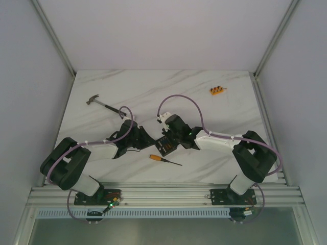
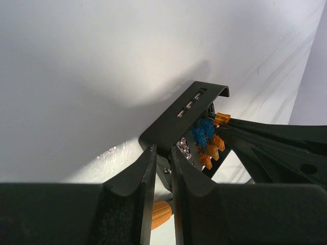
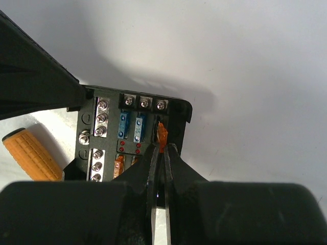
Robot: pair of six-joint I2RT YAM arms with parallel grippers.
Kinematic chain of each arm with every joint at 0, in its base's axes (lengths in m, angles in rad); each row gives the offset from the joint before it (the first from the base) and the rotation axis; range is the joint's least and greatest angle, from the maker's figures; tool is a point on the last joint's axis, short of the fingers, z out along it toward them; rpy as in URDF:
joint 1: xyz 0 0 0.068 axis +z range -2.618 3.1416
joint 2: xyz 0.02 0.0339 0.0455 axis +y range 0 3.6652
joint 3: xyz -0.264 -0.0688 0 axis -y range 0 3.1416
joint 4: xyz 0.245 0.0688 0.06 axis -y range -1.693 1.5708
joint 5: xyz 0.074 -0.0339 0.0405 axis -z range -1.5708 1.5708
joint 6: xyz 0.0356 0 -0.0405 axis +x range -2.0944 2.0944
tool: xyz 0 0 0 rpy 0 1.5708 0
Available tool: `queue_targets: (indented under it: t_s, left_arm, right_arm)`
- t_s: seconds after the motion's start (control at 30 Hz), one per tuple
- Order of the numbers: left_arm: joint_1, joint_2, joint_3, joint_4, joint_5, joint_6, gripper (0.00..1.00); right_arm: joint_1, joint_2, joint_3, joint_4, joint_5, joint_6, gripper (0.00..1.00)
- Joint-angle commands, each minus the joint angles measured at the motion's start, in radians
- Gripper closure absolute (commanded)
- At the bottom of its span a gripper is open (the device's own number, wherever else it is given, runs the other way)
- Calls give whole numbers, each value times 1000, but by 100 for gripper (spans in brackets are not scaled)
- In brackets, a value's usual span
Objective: Snap on the fuse box
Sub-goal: Install the fuse at the fuse box base.
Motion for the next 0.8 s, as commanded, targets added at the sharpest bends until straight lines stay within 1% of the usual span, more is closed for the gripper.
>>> queue_targets:
  t_s: [0.0, 0.2, 0.27, 0.5, 0.77]
  left_arm:
    - [-2, -5, -2, -41, -22, 0, 74]
    - [-2, -2, 5, -42, -16, 4, 74]
    - [-2, -4, 5, -44, -15, 6, 74]
    - [-2, -7, 10, -49, -17, 11, 74]
    - [-2, -1, 16, -54, -22, 19, 74]
  right_arm:
    - [-4, 30, -9, -70, -44, -8, 90]
    - [-2, 46, 32, -69, -70, -20, 90]
    - [-3, 56, 55, -82, -73, -28, 92]
    - [-2, 99, 131, -178, -76, -35, 100]
    - [4, 165, 236, -331, -76, -74, 100]
